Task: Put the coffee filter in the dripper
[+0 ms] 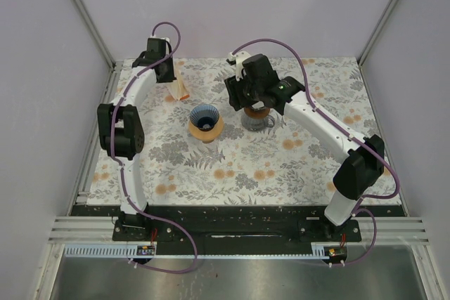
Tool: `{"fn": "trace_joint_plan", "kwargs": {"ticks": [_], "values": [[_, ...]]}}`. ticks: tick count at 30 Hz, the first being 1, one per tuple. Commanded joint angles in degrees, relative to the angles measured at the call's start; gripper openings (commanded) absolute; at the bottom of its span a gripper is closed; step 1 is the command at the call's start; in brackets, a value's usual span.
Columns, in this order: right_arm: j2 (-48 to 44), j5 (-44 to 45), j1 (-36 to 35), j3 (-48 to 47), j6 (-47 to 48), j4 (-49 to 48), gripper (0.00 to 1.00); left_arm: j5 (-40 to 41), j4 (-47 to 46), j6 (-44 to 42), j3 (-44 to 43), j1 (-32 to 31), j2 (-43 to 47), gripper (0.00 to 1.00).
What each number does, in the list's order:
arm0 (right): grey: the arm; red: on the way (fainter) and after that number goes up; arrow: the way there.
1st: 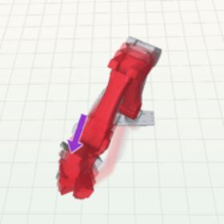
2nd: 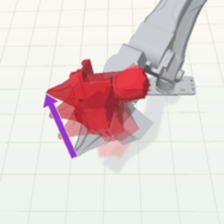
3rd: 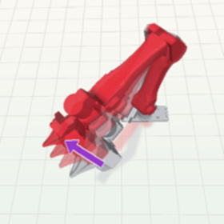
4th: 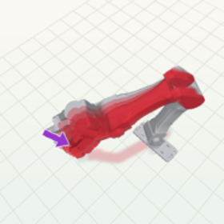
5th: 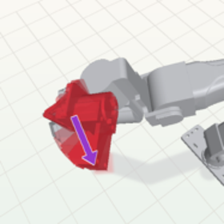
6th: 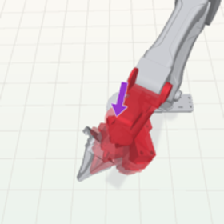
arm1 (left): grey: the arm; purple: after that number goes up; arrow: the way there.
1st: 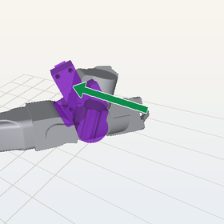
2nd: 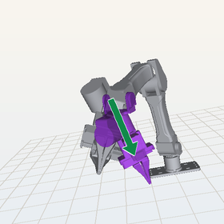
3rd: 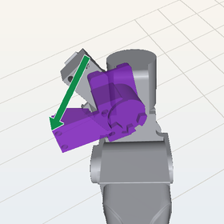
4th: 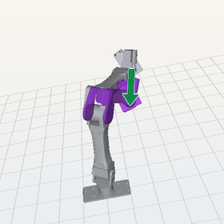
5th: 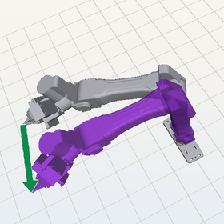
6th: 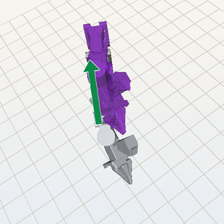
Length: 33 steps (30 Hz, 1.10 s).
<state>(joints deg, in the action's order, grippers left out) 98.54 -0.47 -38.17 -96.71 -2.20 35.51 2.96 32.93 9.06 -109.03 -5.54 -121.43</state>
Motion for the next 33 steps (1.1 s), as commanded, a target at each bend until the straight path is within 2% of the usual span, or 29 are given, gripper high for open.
{"fn": "trace_joint_plan", "kwargs": {"ticks": [1,4,10,15,22,29,33], "values": [[-2.21,1.0,0.29,0.46,0.35,-0.35,0.59,-2.26,-1.37,-0.01,1.54,0.36,1.63,0.0],[-2.39,0.91,0.38,0.47,0.35,-0.44,0.6,-2.7,-1.37,-0.27,1.19,0.44,0.67,0.05],[-2.65,0.82,0.29,0.64,0.35,-0.35,0.6,-4.09,-0.41,-0.71,-0.39,0.44,0.4,0.23],[-2.13,0.65,0.38,0.55,0.53,-0.18,0.6,-4.81,-0.23,-1.06,-0.3,0.36,2.77,0.29],[-1.69,0.65,0.29,0.38,0.61,0.0,0.6,-4.28,-0.23,-0.8,0.84,0.79,5.5,0.29],[-1.6,0.65,0.38,0.64,0.79,0.09,0.61,-1.03,-2.07,0.61,5.4,1.32,7.08,0.25],[-1.51,0.65,0.29,0.64,0.79,0.09,0.61,-1.12,-2.61,1.13,6.9,1.32,5.85,0.25]]}}
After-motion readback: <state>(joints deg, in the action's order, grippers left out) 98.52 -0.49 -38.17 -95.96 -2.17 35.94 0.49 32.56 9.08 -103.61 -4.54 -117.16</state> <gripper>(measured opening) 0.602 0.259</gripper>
